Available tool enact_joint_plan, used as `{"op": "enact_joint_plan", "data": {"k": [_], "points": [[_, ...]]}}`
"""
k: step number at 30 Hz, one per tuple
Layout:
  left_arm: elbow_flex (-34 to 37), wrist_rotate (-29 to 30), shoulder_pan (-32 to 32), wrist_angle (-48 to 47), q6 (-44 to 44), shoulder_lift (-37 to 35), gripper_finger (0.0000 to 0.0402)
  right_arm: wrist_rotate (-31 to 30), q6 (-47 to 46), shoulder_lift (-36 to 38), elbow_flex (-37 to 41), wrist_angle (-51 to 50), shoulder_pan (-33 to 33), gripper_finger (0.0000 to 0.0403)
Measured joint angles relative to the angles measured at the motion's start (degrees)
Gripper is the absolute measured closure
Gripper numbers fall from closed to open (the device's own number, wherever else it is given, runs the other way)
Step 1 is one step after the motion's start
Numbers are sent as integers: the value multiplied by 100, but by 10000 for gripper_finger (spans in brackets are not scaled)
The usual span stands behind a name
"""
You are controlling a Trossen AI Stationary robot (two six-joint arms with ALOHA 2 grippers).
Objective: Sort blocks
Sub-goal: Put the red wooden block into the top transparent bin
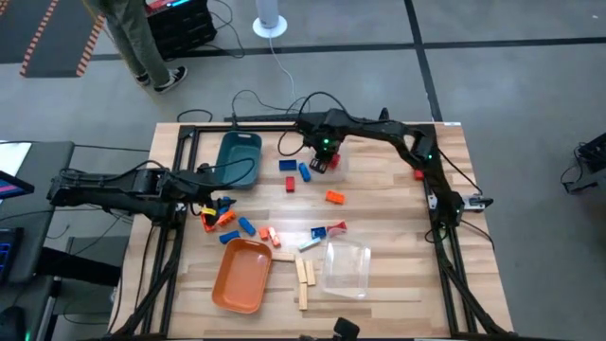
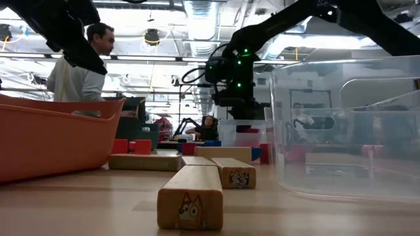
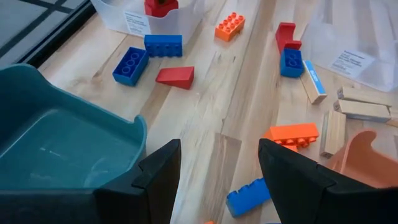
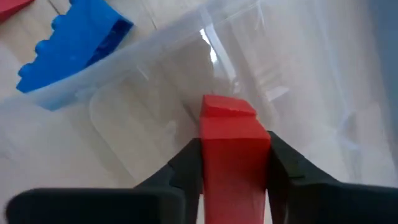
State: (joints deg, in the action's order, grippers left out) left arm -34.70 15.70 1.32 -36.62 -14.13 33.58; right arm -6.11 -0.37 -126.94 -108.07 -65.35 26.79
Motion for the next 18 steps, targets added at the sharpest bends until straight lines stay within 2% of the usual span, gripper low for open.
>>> {"op": "enact_joint_plan", "data": {"k": [4, 8, 15, 18], "points": [[0, 2, 0, 10, 8, 0, 192, 0, -2, 28, 0, 6, 0, 218], [0, 3, 0, 11, 13, 0, 192, 0, -28, 327, 0, -26, -23, 193], [0, 2, 0, 8, 1, 0, 192, -600, -174, 1328, 35, -263, -203, 187], [0, 3, 0, 8, -9, 0, 192, -875, -306, 1692, 358, -425, -69, 187]]}}
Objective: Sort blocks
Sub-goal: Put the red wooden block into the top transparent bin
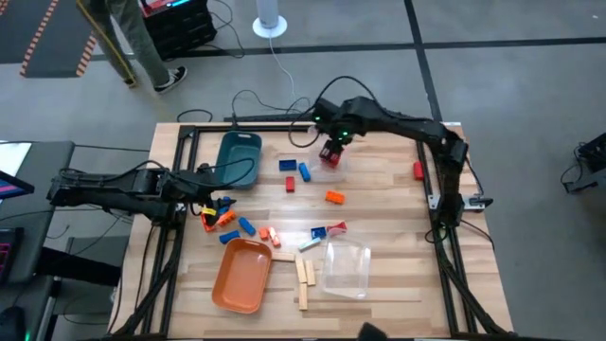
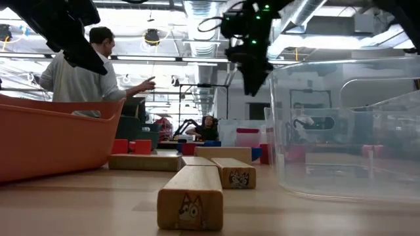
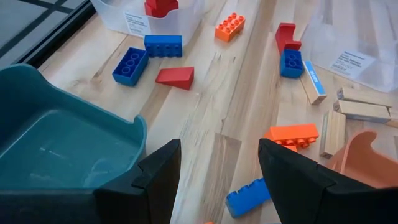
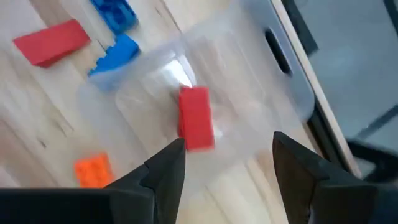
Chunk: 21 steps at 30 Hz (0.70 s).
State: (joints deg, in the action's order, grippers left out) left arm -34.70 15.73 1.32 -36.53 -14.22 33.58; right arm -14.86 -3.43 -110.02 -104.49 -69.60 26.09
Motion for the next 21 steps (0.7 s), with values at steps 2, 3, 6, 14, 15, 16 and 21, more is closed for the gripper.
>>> {"op": "enact_joint_plan", "data": {"k": [2, 3, 6, 14, 15, 16, 21], "points": [[0, 0, 0, -2, 4, 0, 192, -32, -153, 208, 435, -112, 206, 187], [0, 0, 0, -2, 4, 0, 192, -53, -230, 341, 721, -135, 317, 187], [0, -6, 1, -7, 20, 0, 192, -56, -428, 829, 1593, -133, 683, 187], [0, -44, 0, -10, 24, 0, 192, -22, -1164, 1706, 3441, -63, 1688, 187], [0, -44, 0, -11, 24, 0, 192, -1, -1286, 1709, 3561, -77, 1788, 187], [0, -44, 0, -11, 24, 0, 192, 61, -1375, 1699, 3660, -110, 1874, 187], [0, -44, 0, -9, 15, 0, 192, 163, -1513, 1654, 4013, -99, 2134, 187]]}}
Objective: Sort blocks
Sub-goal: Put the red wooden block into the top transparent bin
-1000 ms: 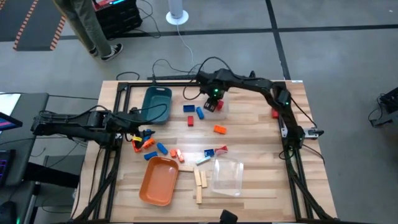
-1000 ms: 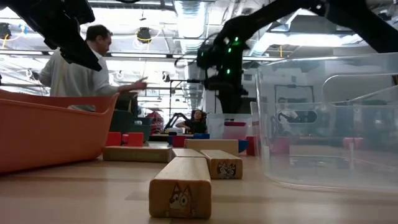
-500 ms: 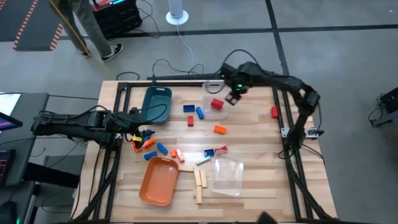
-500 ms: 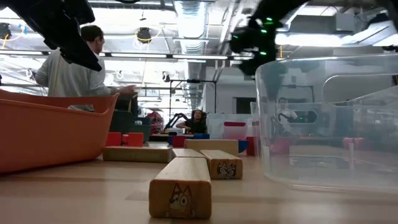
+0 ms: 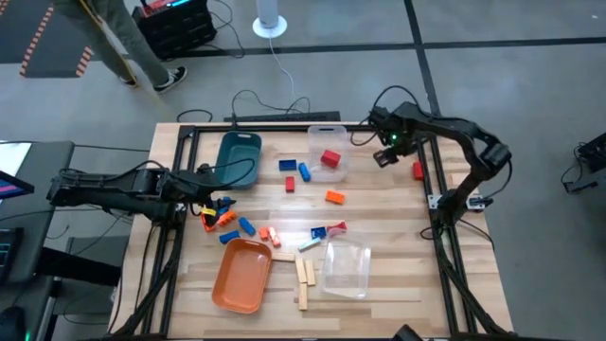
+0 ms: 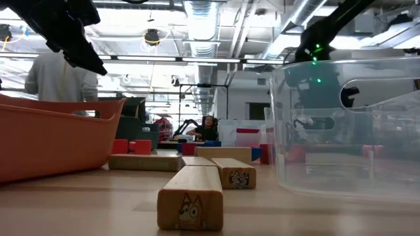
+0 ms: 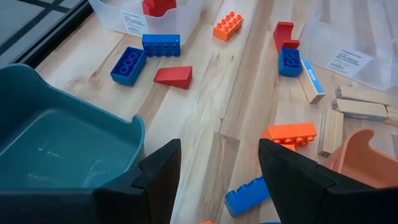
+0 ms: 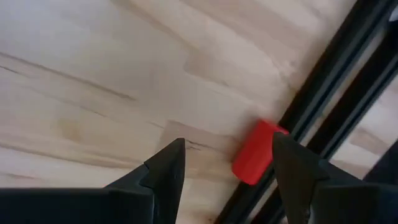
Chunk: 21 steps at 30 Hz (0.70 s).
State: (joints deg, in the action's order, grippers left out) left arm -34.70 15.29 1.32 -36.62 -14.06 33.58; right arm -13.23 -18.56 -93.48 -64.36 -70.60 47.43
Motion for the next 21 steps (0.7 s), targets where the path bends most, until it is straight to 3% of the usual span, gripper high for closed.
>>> {"op": "enact_joint_plan", "data": {"k": [10, 21], "points": [[0, -15, 0, -85, -7, 0, 192, -104, 76, -584, 392, -2, 523, 187], [0, -213, 0, -140, -105, 2, 192, -586, -263, -712, 450, 181, 411, 194]]}}
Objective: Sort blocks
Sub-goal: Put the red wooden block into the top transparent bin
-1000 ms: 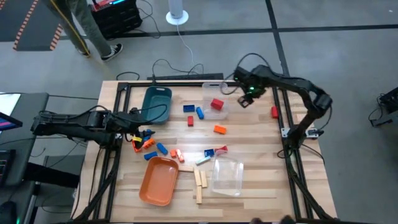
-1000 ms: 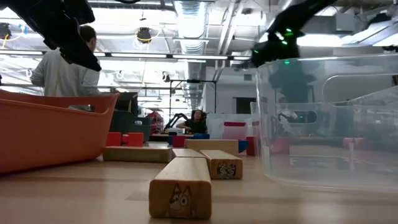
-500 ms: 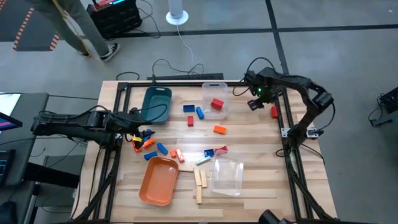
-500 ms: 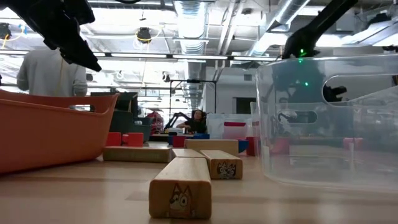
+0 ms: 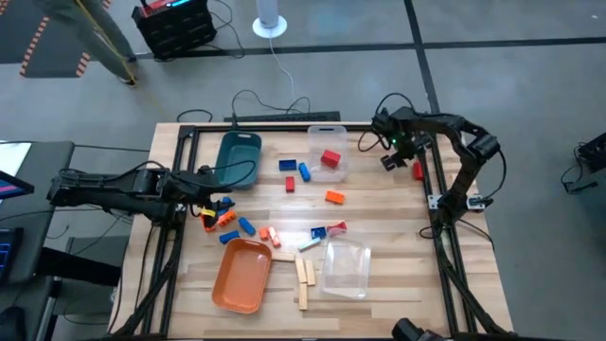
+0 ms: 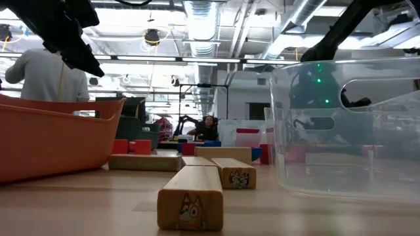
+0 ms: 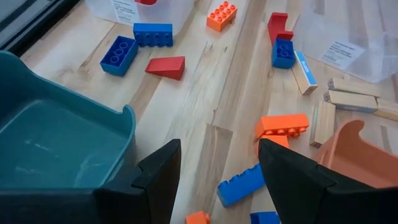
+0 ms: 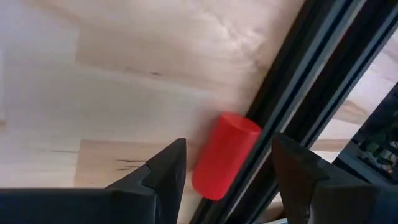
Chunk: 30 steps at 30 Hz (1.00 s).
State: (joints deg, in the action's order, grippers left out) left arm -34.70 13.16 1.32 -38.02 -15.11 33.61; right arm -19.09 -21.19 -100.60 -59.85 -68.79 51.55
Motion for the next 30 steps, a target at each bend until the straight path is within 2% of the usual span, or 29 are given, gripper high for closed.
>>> {"op": "enact_joint_plan", "data": {"k": [10, 15, 24, 30], "points": [[0, -124, 0, -7, -13, 0, 192, 50, -479, 11, 523, 146, -210, 202], [0, -246, 0, -11, 24, 0, 192, 399, -532, 11, 762, 449, -197, 202], [0, -242, 0, -11, 26, -2, 192, 438, -492, 17, 769, 542, -757, 205], [0, -241, 0, -11, 17, -2, 192, 640, -391, 11, 769, 625, -765, 246]]}}
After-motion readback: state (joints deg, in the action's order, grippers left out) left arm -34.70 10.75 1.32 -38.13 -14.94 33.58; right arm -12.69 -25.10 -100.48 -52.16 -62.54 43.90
